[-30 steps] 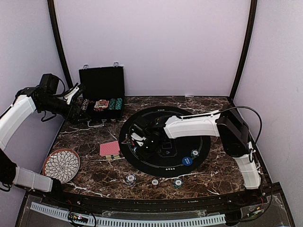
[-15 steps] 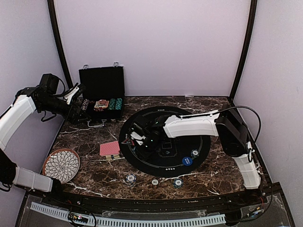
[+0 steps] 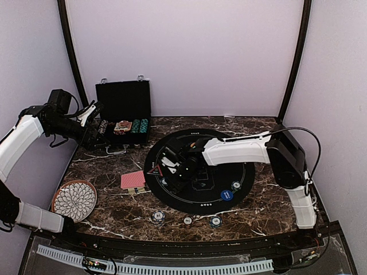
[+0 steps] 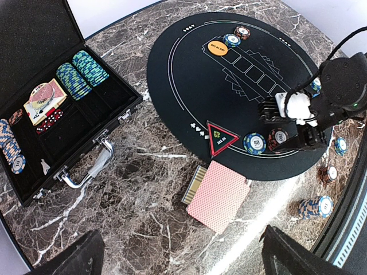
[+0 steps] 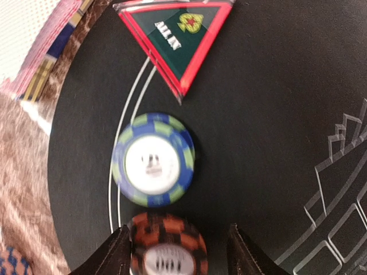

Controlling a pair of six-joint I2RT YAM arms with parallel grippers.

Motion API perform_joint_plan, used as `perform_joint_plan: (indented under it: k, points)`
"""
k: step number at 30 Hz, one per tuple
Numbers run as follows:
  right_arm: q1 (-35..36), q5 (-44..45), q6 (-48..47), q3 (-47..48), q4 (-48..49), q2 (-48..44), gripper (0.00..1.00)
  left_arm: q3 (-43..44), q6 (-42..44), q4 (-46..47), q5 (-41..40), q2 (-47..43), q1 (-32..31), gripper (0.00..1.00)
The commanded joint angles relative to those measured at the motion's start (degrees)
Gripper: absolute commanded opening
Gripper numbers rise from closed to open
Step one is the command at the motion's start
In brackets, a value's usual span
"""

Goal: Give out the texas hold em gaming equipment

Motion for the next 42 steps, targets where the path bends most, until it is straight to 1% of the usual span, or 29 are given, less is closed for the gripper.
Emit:
perform_joint_plan:
  k: [1,5,9,14,17,20,27,32,36,42]
  points:
    - [0.4,0.3,0.9,-4.2,1.5,-9.1,0.58,0.9,0.8,-0.2,0.9,-1.3,-0.2,0.99]
    - [2.8,-2.1,0.9,-8.4,-0.1,-13.4,0.62,0.7,0.8,-0.2,1.0,-1.4,-0.2,0.99]
    - [5.8,-3.7,0.9,-12.6,-2.5,-17.5,0.71,0.8,0.9,-0.3,0.8,-1.6,-0.2,0.99]
    - [9.7,-5.1,1.5,-19.4,-4.2,-23.3,0.76,0.6,0.9,-0.4,0.9,-1.9,-0.2,0.99]
    - [11.8,-5.3,2.6,-22.3,-4.7,-24.8,0.79,0.5,0.8,-0.5,1.1,-2.0,-0.2,0.99]
    - [14.2,-5.0,3.6,-23.1,-4.3,-24.2,0.83,0.4,0.7,-0.4,1.3,-1.9,-0.2,0.99]
    - [15.0,-2.8,3.5,-22.8,-3.0,-19.9,0.83,0.9,0.8,-0.7,1.4,-1.6,-0.2,0.99]
    - [15.0,-3.1,2.5,-21.2,-2.6,-17.6,0.82,0.9,1.0,-0.8,1.4,-1.5,-0.2,0.99]
    - [14.9,-3.2,1.9,-20.7,-2.6,-16.3,0.79,0.7,0.8,-0.6,1.4,-1.5,-0.2,0.99]
    - [14.9,-3.7,1.3,-20.2,-2.4,-15.0,0.69,0.8,0.7,-0.5,1.1,-1.4,-0.2,0.99]
